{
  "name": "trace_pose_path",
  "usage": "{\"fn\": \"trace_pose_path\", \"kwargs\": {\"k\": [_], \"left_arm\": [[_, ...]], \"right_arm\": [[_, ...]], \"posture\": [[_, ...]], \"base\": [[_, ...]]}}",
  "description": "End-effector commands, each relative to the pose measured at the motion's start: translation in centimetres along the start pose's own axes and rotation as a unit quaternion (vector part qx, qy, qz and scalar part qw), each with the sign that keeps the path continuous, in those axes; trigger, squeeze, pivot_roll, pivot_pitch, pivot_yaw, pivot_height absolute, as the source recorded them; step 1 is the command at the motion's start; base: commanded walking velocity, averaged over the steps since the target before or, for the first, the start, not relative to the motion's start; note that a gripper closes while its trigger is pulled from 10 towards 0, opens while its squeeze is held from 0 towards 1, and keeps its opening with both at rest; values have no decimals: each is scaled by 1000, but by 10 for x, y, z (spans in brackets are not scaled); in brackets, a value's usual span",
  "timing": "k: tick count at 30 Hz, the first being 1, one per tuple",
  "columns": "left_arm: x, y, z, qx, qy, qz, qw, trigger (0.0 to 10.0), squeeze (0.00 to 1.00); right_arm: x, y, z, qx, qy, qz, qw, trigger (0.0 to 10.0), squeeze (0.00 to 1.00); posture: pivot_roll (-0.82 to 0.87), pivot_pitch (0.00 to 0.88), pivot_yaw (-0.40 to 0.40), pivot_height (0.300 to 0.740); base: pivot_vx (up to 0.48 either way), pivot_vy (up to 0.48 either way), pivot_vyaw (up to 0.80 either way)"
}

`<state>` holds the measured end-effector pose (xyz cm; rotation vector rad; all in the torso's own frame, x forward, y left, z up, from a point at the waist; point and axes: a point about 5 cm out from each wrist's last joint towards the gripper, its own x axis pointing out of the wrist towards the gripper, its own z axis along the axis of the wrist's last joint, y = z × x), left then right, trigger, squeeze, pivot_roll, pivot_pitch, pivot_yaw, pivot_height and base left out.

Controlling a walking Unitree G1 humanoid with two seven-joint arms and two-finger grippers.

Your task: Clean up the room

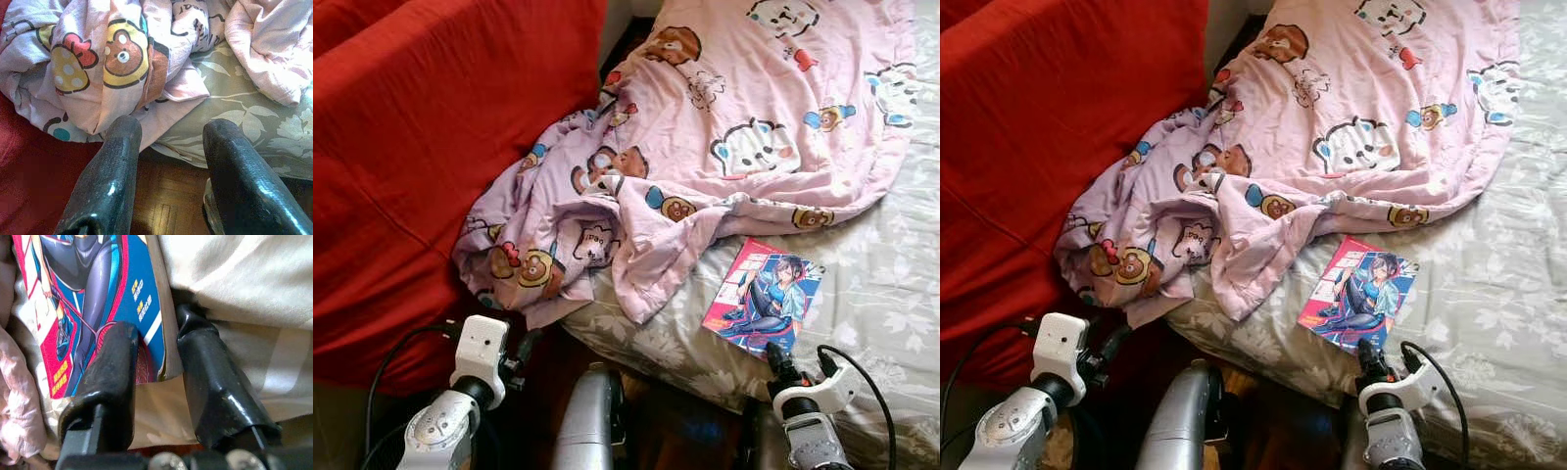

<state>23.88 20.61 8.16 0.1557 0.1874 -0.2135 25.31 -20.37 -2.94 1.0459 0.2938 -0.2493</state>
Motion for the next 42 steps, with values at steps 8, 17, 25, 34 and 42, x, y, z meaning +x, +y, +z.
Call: {"fn": "trace_pose_path", "kwargs": {"k": [8,17,25,34,42], "left_arm": [[4,2,-10,3,17,8,1000,10000,0],[17,1,-8,5,8,10,1000,10000,0],[26,1,-9,4,1,15,1000,10000,0],[33,-2,-11,-3,-2,20,1000,10000,0],[43,-8,-13,-11,-12,25,1000,10000,0]], "right_arm": [[-4,-1,-20,17,32,-6,999,0,0],[3,11,-17,14,23,13,1000,0,0],[6,16,-10,0,-27,6,1000,0,0],[0,15,12,-49,-136,-34,989,0,0],[5,45,24,-150,-186,-7,971,0,0]], "posture": [[170,251,191,625],[147,205,174,625],[116,169,156,625],[80,149,133,625],[63,128,109,625]], "base": [[0,0,0],[0,0,0],[0,0,0],[0,0,0],[0,0,0]]}}
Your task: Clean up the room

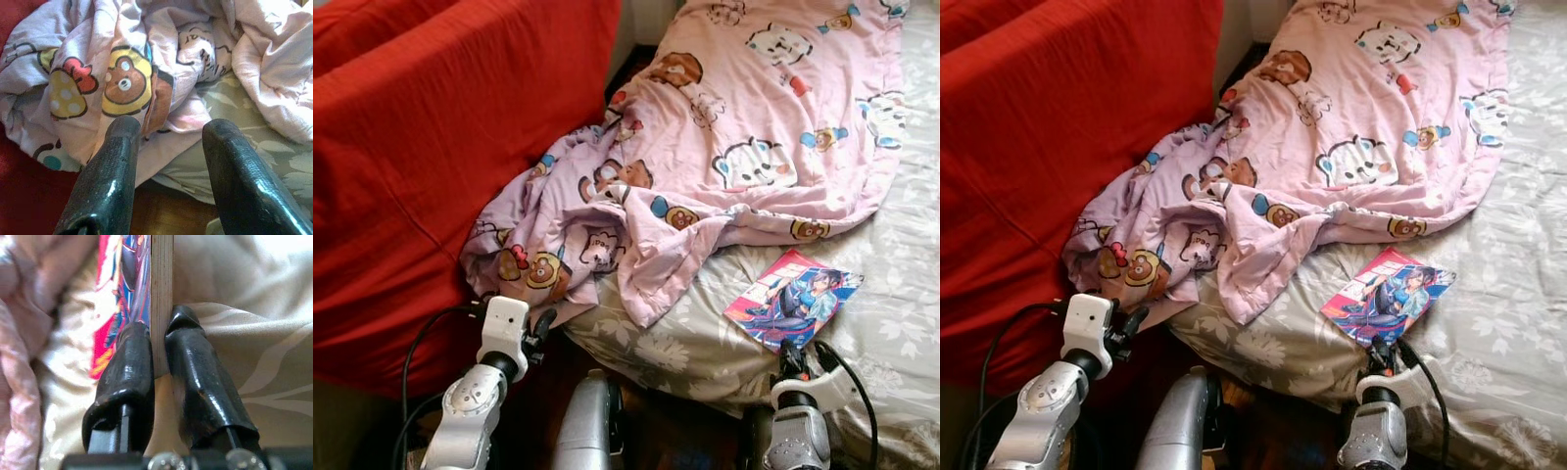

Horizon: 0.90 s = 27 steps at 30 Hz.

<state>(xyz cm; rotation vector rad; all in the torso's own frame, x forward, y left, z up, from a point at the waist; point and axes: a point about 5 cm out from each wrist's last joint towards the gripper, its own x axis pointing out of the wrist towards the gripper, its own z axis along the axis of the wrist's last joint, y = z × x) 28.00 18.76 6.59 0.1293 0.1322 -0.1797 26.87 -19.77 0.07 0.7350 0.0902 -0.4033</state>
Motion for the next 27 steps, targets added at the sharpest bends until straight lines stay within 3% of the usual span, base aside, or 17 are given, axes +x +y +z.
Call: {"fn": "trace_pose_path", "kwargs": {"k": [1,6,7,8,11,12,16,19,21,23,24,27], "left_arm": [[-3,3,-8,1,15,8,1000,10000,0],[-3,1,-10,0,11,11,1000,10000,0],[-3,1,-11,0,11,12,1000,10000,0],[-3,1,-11,0,11,12,1000,10000,0],[-3,1,-13,0,10,14,1000,10000,0],[-4,1,-13,0,10,14,1000,10000,0],[-4,1,-14,0,10,16,1000,10000,0],[-4,0,-16,1,12,15,1000,10000,0],[-3,-2,-19,-2,16,13,1000,10000,0],[-3,-3,-19,-5,16,13,1000,10000,0],[-2,-5,-20,-13,16,15,1000,10000,0],[-1,-6,-22,-27,17,21,999,10000,0]], "right_arm": [[5,10,16,-19,-47,20,999,0,0],[2,2,12,56,-51,-56,996,0,0],[-1,-8,5,98,-37,-98,990,0,0],[-1,-8,5,98,-37,-98,990,0,0],[-12,-29,-12,166,0,-180,970,0,0],[-14,-32,-14,163,4,-187,969,0,0],[-15,-35,-12,129,5,-185,974,0,0],[-9,-23,0,10,-4,-123,992,0,0],[-5,-9,7,-81,-17,-57,995,0,0],[-4,-4,9,-100,-20,-36,994,0,0],[-2,6,11,-135,-22,2,991,10000,0],[0,16,13,-172,-25,40,984,10000,0]], "posture": [[63,128,109,625],[54,118,99,625],[53,116,96,625],[53,116,96,625],[53,116,91,625],[54,116,91,625],[56,114,90,625],[45,109,87,625],[38,103,85,625],[28,99,79,625],[21,93,73,625],[13,89,66,625]], "base": [[0,0,0],[0,0,0],[0,0,0],[0,0,0],[0,0,0],[0,0,0],[0,0,0],[0,0,0],[0,0,0],[0,0,0],[0,0,0],[0,0,0]]}}
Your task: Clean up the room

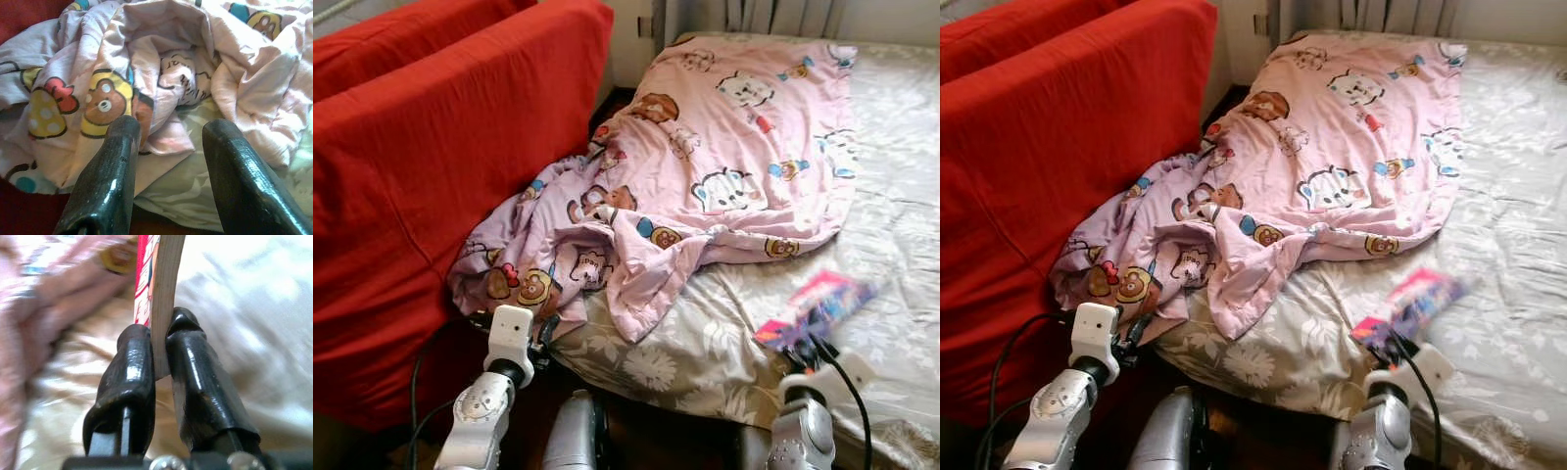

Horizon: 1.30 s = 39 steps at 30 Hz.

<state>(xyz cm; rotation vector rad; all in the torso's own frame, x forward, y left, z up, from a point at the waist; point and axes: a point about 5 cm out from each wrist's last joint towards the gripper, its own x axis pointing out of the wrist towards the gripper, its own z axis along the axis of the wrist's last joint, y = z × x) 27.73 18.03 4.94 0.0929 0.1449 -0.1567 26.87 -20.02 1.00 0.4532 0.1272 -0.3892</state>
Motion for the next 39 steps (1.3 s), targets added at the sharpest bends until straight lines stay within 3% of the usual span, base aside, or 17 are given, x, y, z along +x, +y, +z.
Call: {"fn": "trace_pose_path", "kwargs": {"k": [1,7,11,29,39], "left_arm": [[-2,3,-8,-16,13,16,1000,10000,0],[-4,1,-18,-48,26,35,998,10000,0],[-5,0,-24,-57,34,40,997,10000,0],[-29,5,-79,-85,147,79,982,10000,0],[-40,5,-101,-88,206,87,971,10000,0]], "right_arm": [[1,14,9,-48,-24,56,997,10000,0],[1,24,9,-133,-10,116,984,10000,0],[0,24,8,-147,-3,130,980,10000,0],[-4,32,-8,-163,40,150,974,10000,0],[-3,33,-9,-153,44,152,976,10000,0]], "posture": [[8,85,59,625],[-2,68,38,625],[-2,62,30,630],[-1,35,23,700],[-6,27,27,709]], "base": [[0,0,0],[0,0,0],[0,0,0],[0,0,0],[0,0,0]]}}
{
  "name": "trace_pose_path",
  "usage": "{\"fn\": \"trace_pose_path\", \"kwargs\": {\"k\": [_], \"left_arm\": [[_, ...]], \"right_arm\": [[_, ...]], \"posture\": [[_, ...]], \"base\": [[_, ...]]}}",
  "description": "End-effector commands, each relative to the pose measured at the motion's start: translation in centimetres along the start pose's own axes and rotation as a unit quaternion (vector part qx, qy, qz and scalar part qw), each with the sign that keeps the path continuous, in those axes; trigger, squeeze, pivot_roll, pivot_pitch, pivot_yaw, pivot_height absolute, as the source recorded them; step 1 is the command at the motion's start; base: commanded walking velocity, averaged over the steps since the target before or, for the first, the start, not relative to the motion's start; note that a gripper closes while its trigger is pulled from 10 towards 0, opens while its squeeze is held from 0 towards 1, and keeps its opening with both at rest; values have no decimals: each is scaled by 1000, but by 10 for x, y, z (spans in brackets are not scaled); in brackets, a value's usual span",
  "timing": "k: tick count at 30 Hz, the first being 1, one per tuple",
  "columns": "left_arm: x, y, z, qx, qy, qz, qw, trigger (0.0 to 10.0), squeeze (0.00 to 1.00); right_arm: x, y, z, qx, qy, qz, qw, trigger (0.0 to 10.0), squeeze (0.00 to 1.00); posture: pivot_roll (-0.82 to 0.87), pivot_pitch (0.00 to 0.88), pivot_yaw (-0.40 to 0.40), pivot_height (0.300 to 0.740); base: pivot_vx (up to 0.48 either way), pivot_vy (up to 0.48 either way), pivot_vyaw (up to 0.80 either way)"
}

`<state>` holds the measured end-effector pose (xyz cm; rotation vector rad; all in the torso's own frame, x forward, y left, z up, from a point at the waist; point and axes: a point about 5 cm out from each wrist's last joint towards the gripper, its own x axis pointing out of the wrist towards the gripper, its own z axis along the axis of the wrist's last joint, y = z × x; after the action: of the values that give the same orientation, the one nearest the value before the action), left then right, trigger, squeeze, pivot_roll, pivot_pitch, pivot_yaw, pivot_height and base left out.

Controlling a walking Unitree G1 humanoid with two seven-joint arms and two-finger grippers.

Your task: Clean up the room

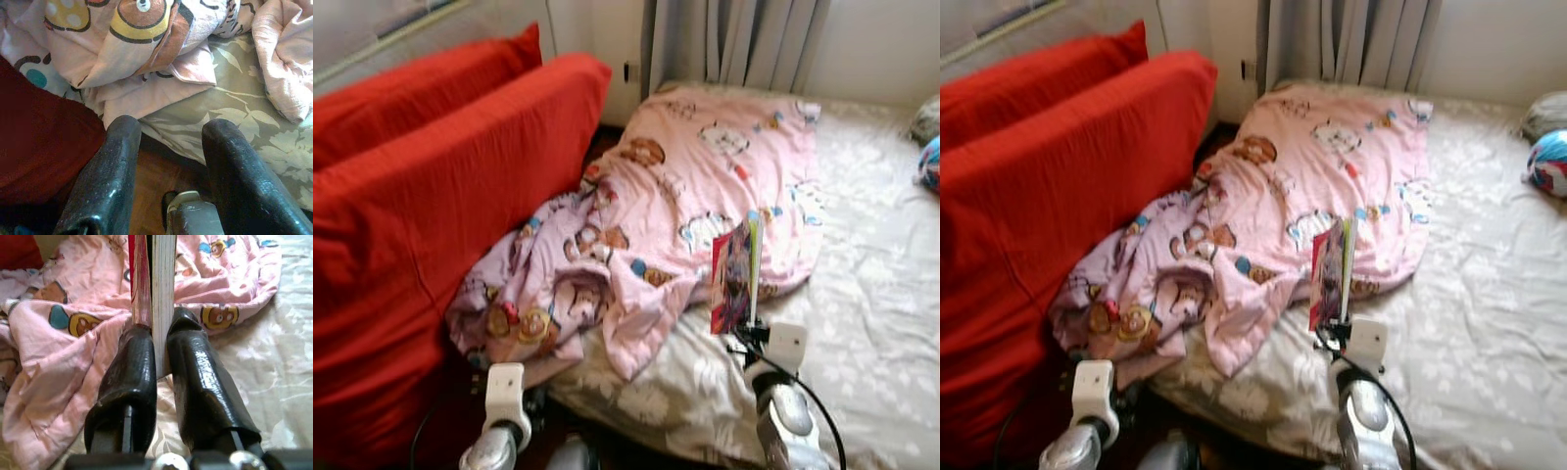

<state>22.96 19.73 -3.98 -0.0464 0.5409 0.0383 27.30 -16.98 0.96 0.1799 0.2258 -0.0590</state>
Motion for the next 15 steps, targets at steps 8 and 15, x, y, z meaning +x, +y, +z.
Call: {"fn": "trace_pose_path", "kwargs": {"k": [8,15], "left_arm": [[-6,9,-24,5,63,17,998,10000,0],[-9,10,-31,1,83,24,996,10000,0]], "right_arm": [[5,8,2,-4,2,9,1000,10000,0],[5,9,-1,1,9,11,1000,10000,0]], "posture": [[-5,22,27,709],[-1,18,24,709]], "base": [[0,0,0],[0,0,0]]}}
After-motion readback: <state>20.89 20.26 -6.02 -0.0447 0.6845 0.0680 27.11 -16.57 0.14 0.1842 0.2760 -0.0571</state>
